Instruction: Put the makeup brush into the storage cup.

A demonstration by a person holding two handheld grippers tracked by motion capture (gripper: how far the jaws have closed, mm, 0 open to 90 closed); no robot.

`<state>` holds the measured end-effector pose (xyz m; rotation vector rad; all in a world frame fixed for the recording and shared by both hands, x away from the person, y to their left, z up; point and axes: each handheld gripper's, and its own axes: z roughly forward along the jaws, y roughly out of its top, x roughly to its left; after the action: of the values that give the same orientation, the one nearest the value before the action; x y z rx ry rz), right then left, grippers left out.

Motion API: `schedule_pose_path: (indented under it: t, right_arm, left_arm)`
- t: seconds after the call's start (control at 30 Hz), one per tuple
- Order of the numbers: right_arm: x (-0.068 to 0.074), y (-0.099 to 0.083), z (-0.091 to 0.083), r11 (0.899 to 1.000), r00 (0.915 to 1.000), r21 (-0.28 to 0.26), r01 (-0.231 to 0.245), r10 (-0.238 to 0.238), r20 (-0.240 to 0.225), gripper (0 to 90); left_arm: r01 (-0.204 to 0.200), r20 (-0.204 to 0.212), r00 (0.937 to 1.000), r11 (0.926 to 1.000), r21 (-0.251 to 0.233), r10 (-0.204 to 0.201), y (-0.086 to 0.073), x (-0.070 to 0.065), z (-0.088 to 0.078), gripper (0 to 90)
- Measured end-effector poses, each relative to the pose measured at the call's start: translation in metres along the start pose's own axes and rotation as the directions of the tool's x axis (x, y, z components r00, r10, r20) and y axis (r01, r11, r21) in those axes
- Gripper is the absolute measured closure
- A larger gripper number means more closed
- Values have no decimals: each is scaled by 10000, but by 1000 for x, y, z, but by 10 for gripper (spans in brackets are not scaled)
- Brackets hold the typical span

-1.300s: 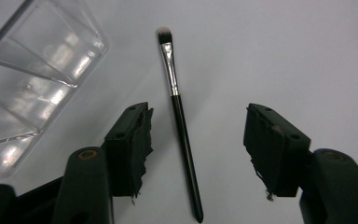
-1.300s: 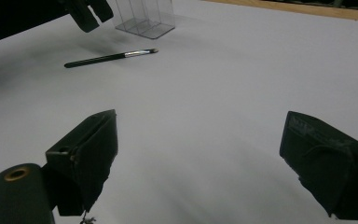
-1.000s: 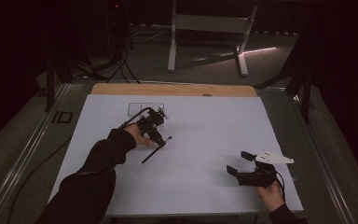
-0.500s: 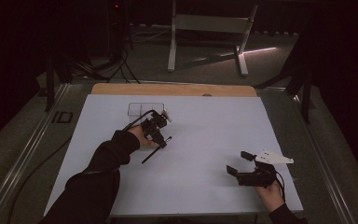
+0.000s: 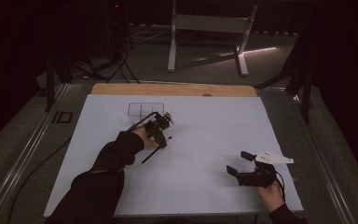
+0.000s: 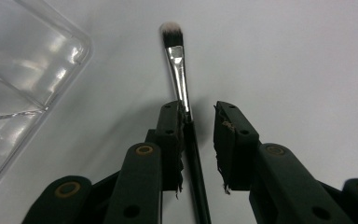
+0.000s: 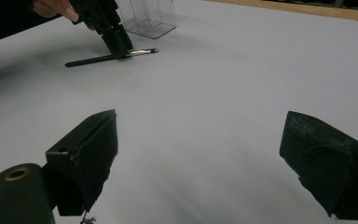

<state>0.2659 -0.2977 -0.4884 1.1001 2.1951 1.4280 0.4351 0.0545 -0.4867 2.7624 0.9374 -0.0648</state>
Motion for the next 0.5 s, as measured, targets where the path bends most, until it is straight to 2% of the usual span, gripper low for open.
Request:
schedule_pose_path:
  t: [0.1, 0.33, 0.5]
  right_arm:
    - [0, 0, 0, 10000, 10000, 14, 18, -18, -6, 114]
    - [0, 0, 0, 10000, 10000, 1, 14, -14, -17, 114]
    - [0, 0, 0, 10000, 10000, 41, 38, -38, 15, 114]
  left_arm:
    - [39, 107, 9999, 10000, 1, -39, 1, -1, 1, 748]
    - [-87, -128, 9999, 9999, 146, 88, 2, -4, 5, 785]
    - [-187, -614, 9979, 9995, 261, 203, 3, -10, 6, 836]
